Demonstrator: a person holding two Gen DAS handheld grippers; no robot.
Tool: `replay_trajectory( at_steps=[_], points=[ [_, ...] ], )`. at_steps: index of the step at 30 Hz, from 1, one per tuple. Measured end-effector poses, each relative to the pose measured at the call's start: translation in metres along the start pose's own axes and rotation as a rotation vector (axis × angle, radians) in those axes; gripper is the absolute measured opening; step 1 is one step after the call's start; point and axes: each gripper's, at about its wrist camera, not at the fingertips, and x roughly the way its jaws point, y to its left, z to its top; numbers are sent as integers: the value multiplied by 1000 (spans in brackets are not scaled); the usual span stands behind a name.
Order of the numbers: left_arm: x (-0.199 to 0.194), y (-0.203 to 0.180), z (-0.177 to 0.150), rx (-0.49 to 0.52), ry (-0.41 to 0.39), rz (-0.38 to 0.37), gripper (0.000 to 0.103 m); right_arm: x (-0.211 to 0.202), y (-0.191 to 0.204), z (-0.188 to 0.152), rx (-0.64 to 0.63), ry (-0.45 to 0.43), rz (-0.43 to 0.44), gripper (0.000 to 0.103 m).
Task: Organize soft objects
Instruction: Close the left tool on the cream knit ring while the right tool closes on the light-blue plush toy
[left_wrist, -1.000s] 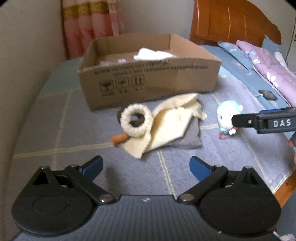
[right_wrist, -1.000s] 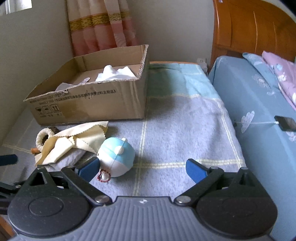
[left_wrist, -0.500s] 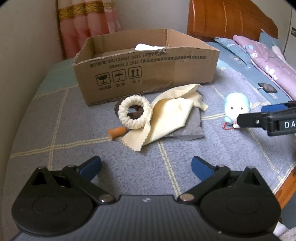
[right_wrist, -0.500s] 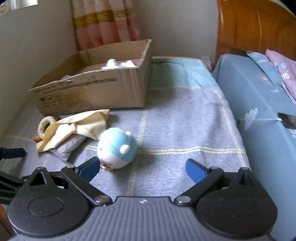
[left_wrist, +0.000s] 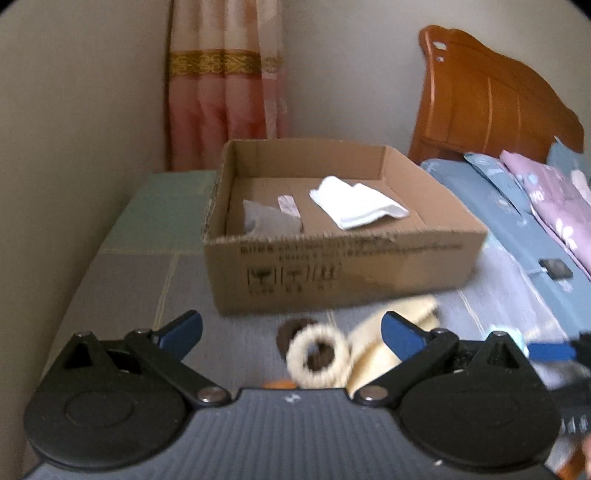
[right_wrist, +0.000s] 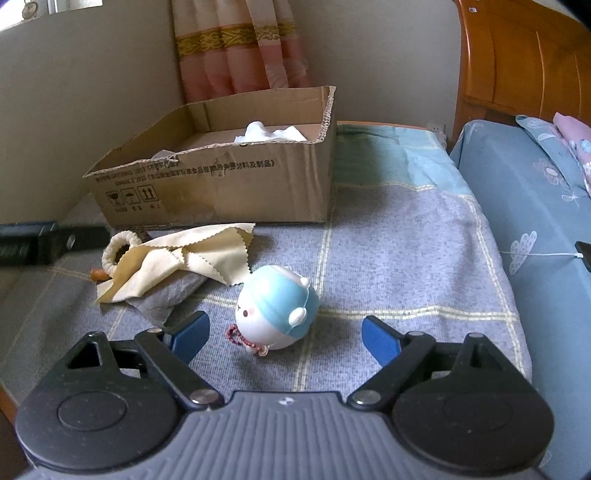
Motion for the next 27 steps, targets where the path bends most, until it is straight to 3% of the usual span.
replay_trajectory(
  at_steps=[8, 12, 19, 24, 27],
  points=[
    [35, 2, -5, -13, 88, 92, 102, 2, 1, 1, -15, 3, 3, 93],
    [25, 14, -14, -39, 100, 87, 102, 2, 3, 2, -27, -3, 7, 93],
    [5, 20, -30, 10, 107, 164, 100, 3, 6, 1, -43, -3, 8, 93],
    [-8, 14, -42, 13, 102, 138, 99, 2, 11, 1, -65, -3, 10, 92],
    [-10, 5, -47, 65, 82, 149, 92, 3, 14, -1, -79, -1, 6, 92]
  ],
)
